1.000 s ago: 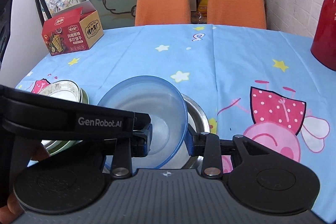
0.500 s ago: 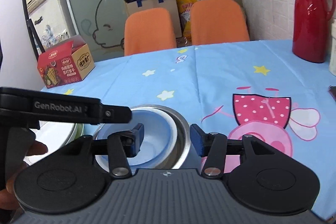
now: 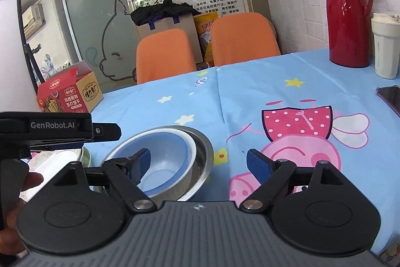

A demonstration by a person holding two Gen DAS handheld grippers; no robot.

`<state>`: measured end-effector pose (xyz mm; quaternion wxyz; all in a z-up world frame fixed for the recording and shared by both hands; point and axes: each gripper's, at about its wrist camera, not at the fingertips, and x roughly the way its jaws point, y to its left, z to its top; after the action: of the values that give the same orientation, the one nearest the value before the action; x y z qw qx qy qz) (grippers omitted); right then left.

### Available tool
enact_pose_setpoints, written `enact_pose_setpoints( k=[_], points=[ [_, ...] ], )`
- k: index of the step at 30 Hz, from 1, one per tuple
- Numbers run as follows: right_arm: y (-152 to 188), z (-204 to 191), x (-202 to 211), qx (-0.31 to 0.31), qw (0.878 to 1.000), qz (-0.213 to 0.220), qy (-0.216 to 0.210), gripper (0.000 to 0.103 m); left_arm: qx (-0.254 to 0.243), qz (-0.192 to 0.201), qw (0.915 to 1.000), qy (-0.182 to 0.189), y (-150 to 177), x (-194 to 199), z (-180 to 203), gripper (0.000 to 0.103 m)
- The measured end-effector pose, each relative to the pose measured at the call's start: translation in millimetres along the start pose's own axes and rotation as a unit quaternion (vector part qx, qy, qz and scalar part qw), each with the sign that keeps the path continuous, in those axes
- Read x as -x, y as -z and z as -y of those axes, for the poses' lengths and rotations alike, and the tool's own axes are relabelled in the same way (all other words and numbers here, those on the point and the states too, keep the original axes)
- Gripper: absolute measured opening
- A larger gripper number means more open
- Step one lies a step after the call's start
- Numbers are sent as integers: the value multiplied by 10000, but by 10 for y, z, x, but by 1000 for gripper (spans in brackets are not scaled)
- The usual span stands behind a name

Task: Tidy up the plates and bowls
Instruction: 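Move both grippers to the steel bowl rim of the stack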

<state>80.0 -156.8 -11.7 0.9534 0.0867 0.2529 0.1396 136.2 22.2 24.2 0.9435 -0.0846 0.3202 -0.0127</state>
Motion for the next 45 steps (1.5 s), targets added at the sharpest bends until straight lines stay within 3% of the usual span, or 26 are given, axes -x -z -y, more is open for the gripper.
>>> enact_pose_setpoints(
  k=[17, 28, 33, 39, 45],
  points=[
    [-26, -67, -413, 95, 9990, -439, 7, 103, -70, -508, 9986, -116, -8, -420, -58, 76],
    [83, -129, -624, 351, 9968, -712, 71, 103, -444, -718, 9964, -79, 78, -578, 29, 76],
    [106, -158, -619, 432, 9967, -680, 96, 103, -484, -766, 9959, 42, 61, -559, 13, 76],
    [97, -127, -564, 205, 9974, -698, 6, 103, -770, -693, 9936, 450, 48, -500, 17, 76],
    [130, -154, -560, 339, 9971, -677, 4, 103, -594, -874, 9928, 564, 71, -589, -57, 76]
  ],
)
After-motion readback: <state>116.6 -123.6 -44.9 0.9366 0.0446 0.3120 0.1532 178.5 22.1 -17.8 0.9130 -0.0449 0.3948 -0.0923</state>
